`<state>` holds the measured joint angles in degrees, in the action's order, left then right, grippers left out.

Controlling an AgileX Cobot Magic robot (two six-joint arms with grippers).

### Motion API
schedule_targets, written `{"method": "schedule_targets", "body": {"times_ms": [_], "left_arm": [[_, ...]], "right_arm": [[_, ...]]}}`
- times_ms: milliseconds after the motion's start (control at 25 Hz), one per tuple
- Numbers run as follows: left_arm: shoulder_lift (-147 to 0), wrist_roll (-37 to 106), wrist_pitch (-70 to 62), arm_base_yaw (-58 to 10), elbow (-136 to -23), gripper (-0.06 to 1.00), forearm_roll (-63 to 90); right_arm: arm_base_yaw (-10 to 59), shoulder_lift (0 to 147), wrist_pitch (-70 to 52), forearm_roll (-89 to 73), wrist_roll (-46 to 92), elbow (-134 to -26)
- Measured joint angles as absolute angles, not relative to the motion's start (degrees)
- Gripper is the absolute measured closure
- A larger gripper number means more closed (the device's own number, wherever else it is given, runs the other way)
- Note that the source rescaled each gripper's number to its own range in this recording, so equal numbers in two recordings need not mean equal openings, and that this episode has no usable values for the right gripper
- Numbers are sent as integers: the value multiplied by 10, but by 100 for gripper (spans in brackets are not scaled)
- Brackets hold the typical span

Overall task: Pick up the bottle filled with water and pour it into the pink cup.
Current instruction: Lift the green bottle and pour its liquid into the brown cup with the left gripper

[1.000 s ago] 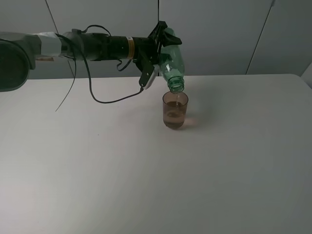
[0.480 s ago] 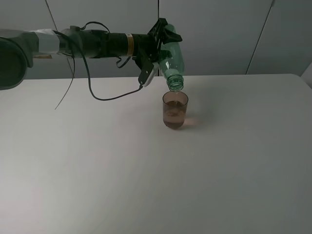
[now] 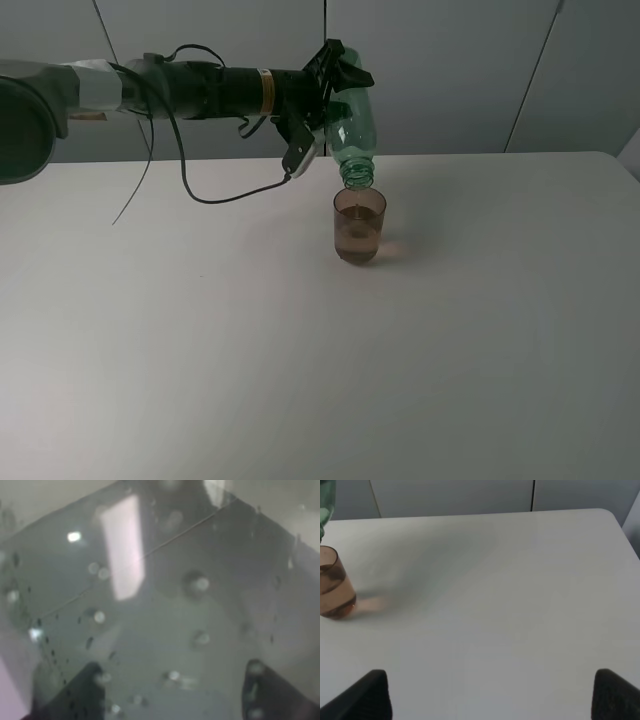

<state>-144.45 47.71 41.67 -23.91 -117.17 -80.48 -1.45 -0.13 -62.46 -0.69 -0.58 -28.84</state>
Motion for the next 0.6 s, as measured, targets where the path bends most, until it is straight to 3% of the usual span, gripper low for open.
{"method": "schedule_targets", "body": {"times_ms": [600], "left_arm": [[-1427, 496, 416, -240, -1172, 94, -805]], "right_arm": [[-15, -1, -625, -7, -6, -288]]}}
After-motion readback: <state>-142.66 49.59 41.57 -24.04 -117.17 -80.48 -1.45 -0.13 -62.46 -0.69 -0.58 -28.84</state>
